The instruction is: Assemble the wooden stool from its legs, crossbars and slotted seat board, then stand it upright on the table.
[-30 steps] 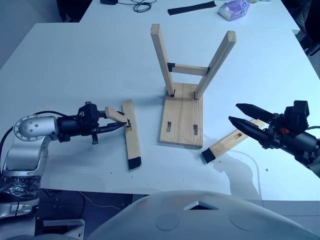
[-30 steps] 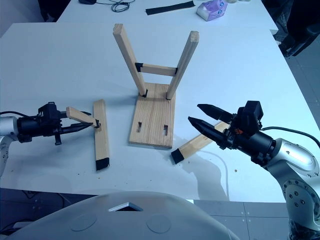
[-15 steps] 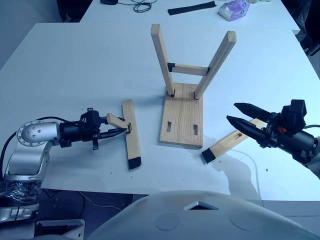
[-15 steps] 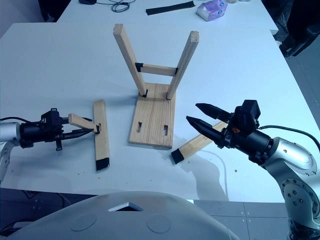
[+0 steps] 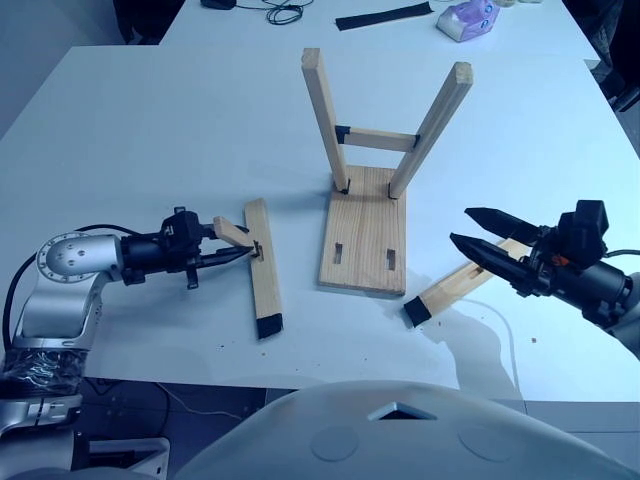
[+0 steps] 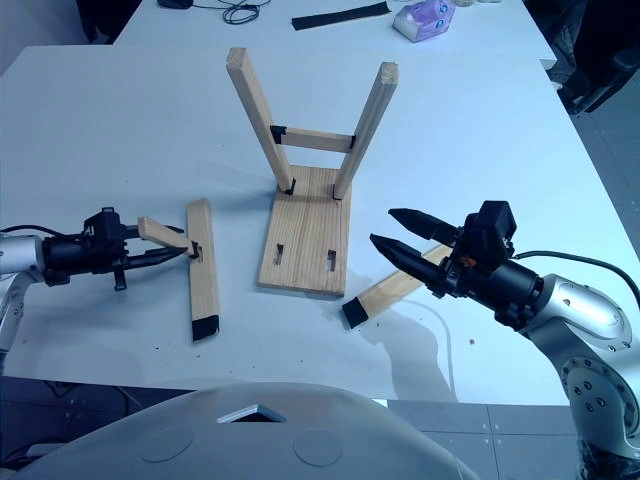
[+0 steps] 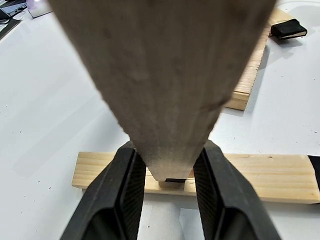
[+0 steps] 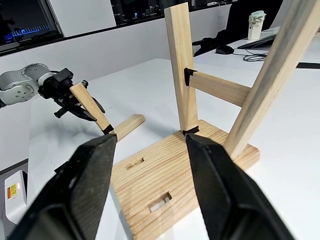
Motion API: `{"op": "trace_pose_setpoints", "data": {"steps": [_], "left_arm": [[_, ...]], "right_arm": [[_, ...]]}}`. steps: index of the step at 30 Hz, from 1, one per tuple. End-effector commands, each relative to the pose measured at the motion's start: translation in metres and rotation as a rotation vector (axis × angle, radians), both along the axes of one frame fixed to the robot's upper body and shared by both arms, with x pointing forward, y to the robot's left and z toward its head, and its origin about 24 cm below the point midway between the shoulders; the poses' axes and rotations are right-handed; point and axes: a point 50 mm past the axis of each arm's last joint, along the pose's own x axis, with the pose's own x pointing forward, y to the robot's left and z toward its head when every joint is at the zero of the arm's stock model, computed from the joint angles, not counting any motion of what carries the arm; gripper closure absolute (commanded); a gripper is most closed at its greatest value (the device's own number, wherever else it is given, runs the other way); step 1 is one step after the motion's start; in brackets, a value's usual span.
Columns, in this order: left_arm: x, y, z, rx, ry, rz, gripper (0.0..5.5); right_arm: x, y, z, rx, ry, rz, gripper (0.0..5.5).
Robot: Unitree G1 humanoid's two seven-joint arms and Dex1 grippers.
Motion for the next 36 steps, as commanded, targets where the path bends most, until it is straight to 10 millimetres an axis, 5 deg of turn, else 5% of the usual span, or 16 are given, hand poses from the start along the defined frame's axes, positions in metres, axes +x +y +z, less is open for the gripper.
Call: {"op": "trace_pose_setpoints", "data": {"steps": [1, 36], "left_arm": [[0.001, -0.005, -0.002, -0.005, 0.007, -0.011, 4.19], [-0.013, 0.004, -0.013, 0.078, 0.119, -0.051, 4.19]], "right_arm": [[0.0, 0.002, 0.002, -0.016, -0.011, 0.007, 2.97], [0.001, 0.002, -0.005, -0.075, 0.001, -0.004, 2.97]]}}
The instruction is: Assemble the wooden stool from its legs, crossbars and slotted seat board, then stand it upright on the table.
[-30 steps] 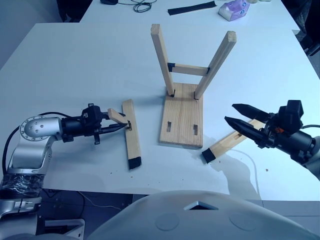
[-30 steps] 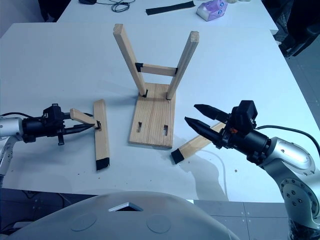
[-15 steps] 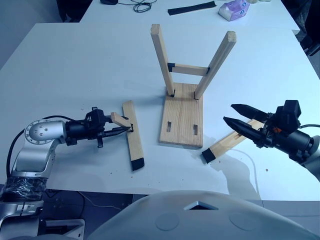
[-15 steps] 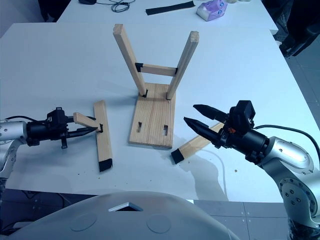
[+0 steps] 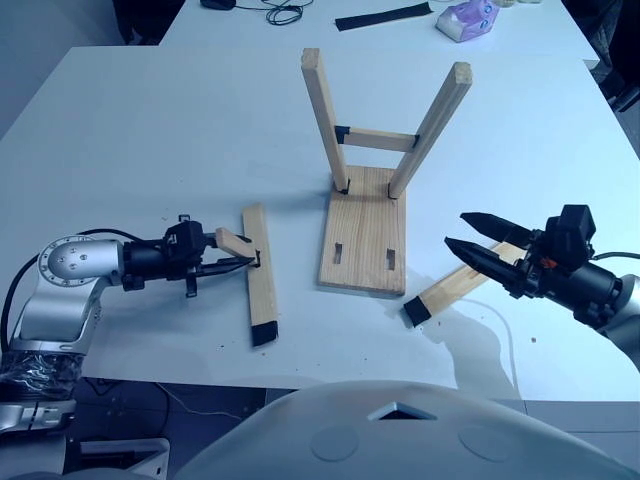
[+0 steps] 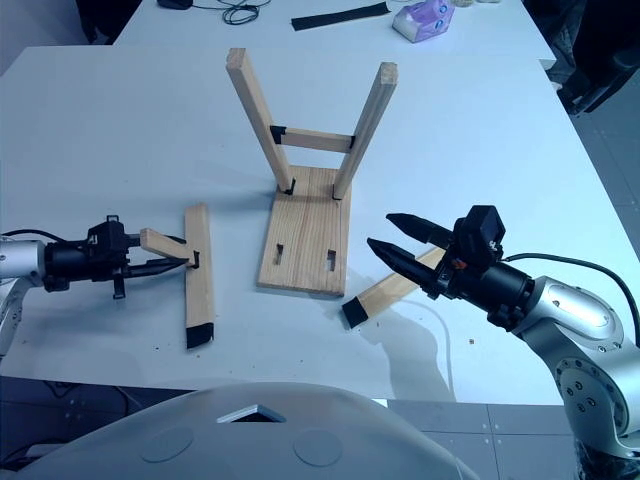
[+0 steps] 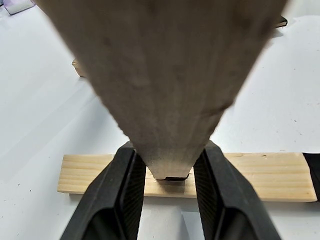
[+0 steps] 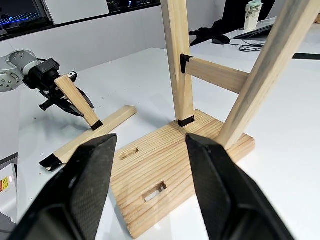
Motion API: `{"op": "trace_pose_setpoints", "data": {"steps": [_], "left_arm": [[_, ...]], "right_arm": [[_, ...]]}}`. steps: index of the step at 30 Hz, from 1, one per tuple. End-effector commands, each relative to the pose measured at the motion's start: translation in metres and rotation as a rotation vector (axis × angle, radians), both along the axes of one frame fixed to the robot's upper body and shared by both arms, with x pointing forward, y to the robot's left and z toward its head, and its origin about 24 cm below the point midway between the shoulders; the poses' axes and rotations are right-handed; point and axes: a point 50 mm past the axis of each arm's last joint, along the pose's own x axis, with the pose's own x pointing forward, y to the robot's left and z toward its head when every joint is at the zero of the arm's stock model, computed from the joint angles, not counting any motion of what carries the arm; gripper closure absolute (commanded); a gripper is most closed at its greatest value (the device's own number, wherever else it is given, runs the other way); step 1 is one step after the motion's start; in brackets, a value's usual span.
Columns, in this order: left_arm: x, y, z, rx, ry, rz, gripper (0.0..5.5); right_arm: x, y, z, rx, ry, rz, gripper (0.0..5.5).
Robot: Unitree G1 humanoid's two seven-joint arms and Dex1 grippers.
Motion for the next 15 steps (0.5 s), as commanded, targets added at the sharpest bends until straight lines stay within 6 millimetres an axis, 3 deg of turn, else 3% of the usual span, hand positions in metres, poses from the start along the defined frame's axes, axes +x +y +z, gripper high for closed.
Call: {"op": "trace_pose_setpoints", "data": {"steps": [1, 15], "left_arm": [[-0.008, 0.003, -0.011, 0.044, 0.084, 0.001, 4.19], [-0.015, 0.0, -0.026, 0.057, 0.193, 0.001, 4.19]], "right_arm": [[0.002, 0.0, 0.002, -0.023, -0.014, 0.012, 2.97], [0.003, -0.001, 0.002, -0.044, -0.002, 0.031, 2.97]]}}
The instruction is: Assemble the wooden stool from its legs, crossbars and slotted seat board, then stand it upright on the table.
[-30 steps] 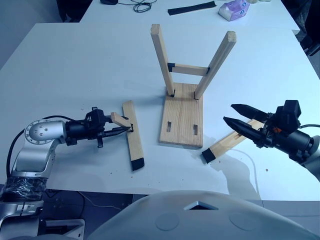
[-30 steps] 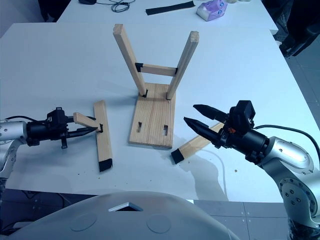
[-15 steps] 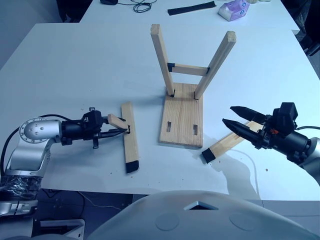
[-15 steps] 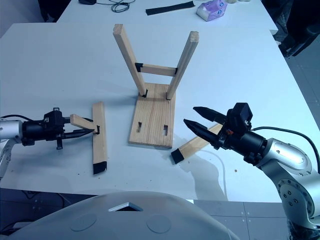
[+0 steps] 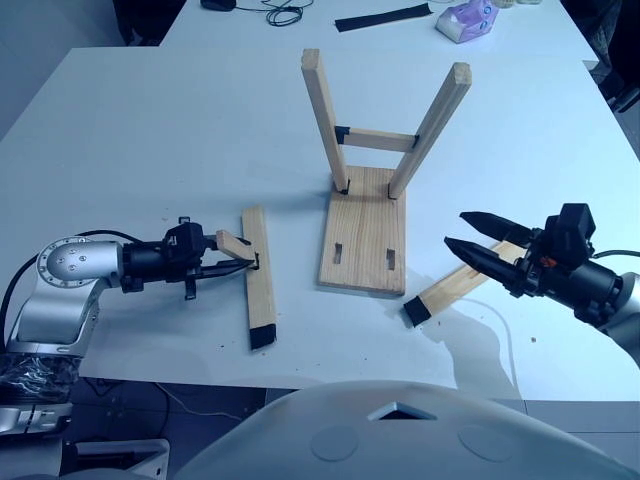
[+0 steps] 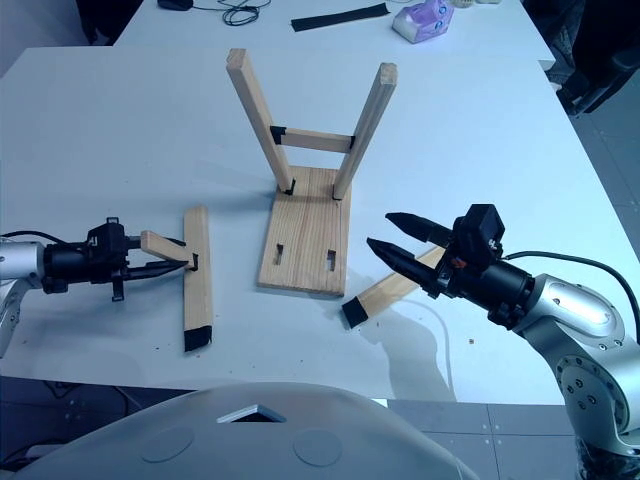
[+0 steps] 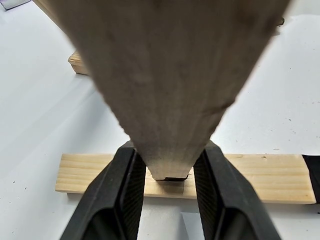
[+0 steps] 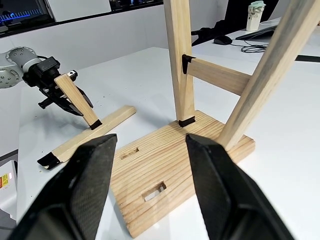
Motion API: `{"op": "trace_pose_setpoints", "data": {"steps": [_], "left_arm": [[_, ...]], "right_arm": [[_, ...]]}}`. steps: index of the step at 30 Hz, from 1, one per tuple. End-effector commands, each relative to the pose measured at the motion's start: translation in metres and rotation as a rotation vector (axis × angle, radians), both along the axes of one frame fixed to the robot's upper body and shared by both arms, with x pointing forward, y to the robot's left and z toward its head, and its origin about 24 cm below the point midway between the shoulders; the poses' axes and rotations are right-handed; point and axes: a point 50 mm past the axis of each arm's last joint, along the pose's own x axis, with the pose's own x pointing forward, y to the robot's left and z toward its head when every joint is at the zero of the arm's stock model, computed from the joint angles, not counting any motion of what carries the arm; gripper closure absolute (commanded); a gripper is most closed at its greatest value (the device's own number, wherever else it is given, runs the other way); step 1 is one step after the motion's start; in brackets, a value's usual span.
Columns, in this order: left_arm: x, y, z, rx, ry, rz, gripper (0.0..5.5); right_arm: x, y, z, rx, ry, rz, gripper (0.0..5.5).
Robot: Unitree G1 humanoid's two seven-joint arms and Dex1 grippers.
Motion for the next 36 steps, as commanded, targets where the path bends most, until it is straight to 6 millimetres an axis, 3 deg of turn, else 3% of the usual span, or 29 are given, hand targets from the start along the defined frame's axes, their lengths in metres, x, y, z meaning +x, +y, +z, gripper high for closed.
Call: {"op": "trace_pose_setpoints", "data": {"steps": [1, 9, 23, 36], "left_arm": [[-0.011, 0.0, -0.021, 0.055, 0.16, -0.017, 4.19], [-0.002, 0.001, -0.024, 0.049, 0.193, -0.004, 4.19], [-0.003, -0.007, -0.036, 0.012, 0.245, 0.006, 4.19], [-0.004, -0.002, -0.038, -0.005, 0.247, 0.054, 4.19]], "right_arm": [[0.002, 0.0, 0.001, -0.032, 0.003, 0.017, 2.97], [0.003, 0.0, -0.001, -0.053, 0.014, 0.031, 2.97], [0.01, -0.001, -0.003, -0.091, 0.026, 0.071, 2.97], [0.011, -0.002, -0.003, -0.106, 0.027, 0.078, 2.97]]}}
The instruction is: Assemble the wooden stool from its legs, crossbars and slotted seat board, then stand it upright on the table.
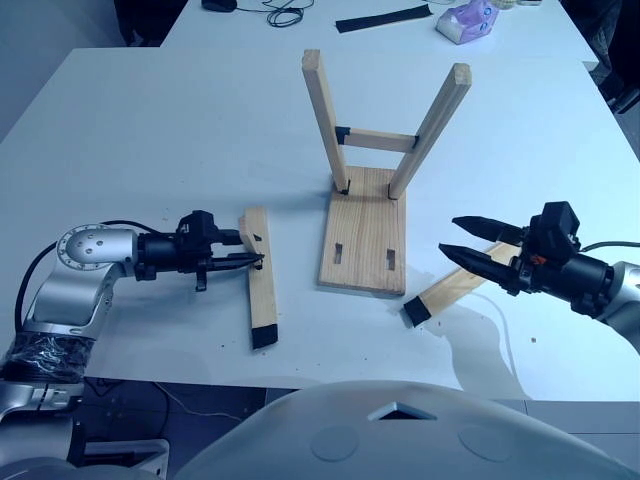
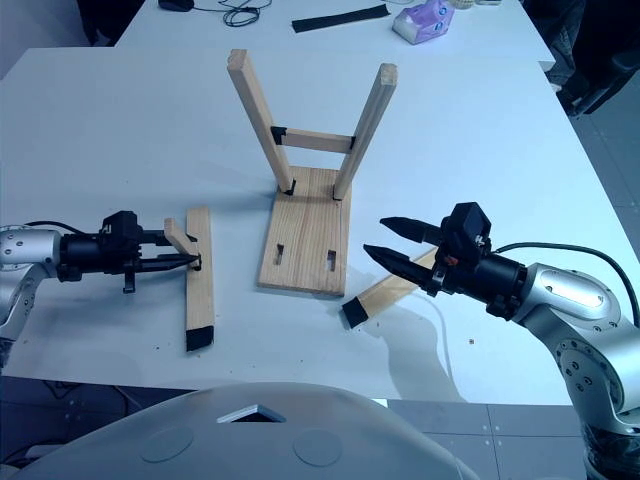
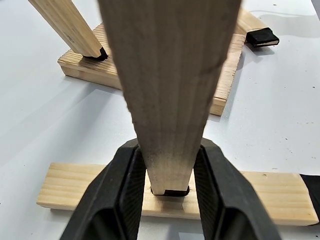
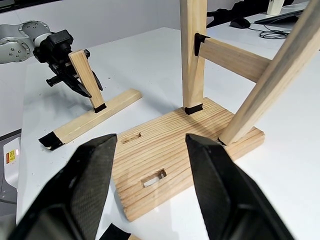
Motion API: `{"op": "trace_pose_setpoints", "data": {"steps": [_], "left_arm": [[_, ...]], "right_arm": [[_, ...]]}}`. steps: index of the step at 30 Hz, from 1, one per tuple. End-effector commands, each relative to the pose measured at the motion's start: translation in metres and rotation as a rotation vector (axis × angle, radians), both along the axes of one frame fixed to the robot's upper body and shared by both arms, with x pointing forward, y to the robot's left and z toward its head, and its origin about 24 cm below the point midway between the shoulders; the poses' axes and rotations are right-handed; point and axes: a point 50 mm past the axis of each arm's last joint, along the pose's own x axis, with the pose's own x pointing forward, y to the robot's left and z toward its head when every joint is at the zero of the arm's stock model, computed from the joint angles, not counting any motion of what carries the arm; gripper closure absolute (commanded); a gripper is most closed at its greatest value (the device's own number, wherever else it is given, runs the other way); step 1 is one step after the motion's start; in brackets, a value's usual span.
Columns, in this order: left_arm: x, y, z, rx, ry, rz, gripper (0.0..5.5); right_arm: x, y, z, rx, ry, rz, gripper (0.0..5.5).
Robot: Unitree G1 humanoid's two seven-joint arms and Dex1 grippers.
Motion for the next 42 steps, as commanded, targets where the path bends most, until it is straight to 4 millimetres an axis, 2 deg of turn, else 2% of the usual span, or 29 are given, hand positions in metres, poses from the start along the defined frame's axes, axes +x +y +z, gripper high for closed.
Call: {"op": "trace_pose_setpoints", "data": {"steps": [1, 29, 41, 42], "left_arm": [[-0.018, 0.006, -0.032, 0.054, 0.163, 0.053, 4.19], [-0.023, 0.005, -0.037, 0.038, 0.106, 0.079, 4.19], [-0.028, 0.008, -0.034, 0.022, 0.147, 0.037, 4.19], [-0.029, 0.009, -0.035, 0.027, 0.169, 0.034, 3.83]], "right_arm": [[0.002, -0.001, 0.001, -0.029, 0.0, 0.006, 2.97], [0.004, -0.004, 0.001, -0.065, -0.004, 0.024, 2.97], [0.002, -0.003, 0.0, -0.071, -0.003, 0.018, 2.97], [0.002, -0.003, 0.0, -0.071, -0.004, 0.017, 2.97]]}}
